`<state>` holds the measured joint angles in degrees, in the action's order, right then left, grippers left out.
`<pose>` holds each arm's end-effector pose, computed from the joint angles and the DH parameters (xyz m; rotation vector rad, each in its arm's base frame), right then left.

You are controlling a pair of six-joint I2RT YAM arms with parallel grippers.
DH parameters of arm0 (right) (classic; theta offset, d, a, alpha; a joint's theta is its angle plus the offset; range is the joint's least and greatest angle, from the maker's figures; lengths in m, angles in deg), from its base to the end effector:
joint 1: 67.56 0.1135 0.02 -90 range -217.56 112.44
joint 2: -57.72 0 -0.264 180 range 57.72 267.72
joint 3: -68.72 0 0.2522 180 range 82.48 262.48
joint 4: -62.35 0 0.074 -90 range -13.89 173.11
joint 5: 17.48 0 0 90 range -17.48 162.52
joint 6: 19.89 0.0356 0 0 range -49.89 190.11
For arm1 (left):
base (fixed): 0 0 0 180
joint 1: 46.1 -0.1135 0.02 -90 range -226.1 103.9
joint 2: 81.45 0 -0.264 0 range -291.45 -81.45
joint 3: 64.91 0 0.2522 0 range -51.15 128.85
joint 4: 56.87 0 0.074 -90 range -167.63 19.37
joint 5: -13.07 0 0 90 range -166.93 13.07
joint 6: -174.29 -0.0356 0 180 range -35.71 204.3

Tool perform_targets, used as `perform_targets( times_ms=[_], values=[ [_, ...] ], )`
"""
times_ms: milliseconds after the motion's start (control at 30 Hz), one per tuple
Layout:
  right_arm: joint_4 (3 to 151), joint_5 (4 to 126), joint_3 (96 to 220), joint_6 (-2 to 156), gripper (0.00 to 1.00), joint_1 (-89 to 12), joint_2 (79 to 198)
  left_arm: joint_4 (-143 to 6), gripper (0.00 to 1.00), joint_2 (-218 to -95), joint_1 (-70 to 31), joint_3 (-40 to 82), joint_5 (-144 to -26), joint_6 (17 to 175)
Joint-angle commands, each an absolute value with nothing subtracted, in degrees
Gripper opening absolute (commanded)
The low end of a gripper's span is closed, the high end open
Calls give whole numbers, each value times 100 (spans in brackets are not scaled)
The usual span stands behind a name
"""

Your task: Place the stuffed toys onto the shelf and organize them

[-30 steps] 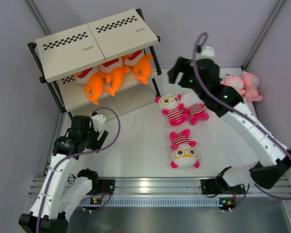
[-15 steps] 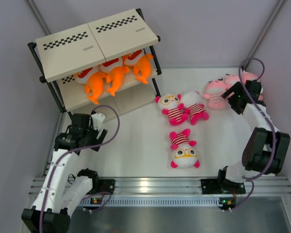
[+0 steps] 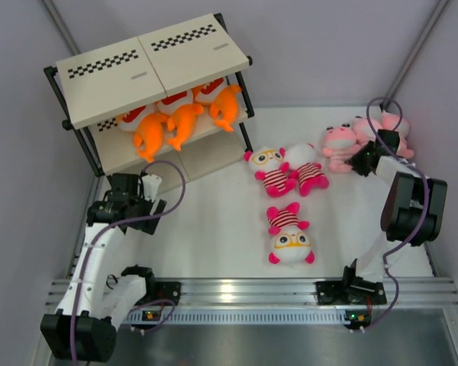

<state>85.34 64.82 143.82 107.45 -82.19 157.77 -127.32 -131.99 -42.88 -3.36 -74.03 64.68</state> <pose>0.3572 -0.0883 0.1859 1.0063 2.2078 0.3436 0.1553 -0.0069 0.2712 0.5000 2.5676 0.1674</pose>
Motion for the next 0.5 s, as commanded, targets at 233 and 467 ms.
perform_targets(
  times_ms=[233, 467],
  values=[
    [9534, 7884, 15752, 9842, 0, -7688, 14290, -12574, 88, -13146, -4390, -105, -7561, 6531],
    [11046, 7797, 18809, 9332, 0, -6515, 14262, -12565, 88, -12830, -4390, -175, -7666, 6443]
  ],
)
